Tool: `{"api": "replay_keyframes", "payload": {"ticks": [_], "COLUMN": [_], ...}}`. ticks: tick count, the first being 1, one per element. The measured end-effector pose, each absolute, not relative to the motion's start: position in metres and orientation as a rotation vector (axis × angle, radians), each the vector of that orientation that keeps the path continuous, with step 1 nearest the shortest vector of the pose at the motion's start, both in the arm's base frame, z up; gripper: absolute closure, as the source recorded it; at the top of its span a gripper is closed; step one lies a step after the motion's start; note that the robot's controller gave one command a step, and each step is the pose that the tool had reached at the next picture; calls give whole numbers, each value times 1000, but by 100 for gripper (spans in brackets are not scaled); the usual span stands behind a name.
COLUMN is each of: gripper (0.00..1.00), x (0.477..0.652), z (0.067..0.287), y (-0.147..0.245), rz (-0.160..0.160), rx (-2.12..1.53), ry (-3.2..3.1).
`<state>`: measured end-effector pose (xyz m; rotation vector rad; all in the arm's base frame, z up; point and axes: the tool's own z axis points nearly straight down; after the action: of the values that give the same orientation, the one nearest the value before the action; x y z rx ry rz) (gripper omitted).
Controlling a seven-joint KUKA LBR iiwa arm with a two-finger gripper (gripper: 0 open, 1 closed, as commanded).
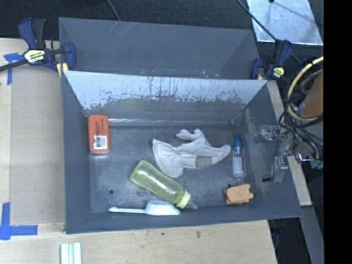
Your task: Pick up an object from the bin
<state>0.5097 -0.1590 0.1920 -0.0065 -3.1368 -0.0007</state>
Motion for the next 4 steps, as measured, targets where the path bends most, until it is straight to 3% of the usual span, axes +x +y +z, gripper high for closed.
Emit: {"api": "replay_keyframes", "payload": {"ticks": [1,2,3,4], "gripper": [0,0,0,0], "x": [512,558,573,591], "z": [197,126,108,125], "y": [-158,-114,-98,-75], "rz": [2,4,-2,1], "rx": [0,61,-174,-239], "ry": [-3145,-3150,-3133,-3137]}}
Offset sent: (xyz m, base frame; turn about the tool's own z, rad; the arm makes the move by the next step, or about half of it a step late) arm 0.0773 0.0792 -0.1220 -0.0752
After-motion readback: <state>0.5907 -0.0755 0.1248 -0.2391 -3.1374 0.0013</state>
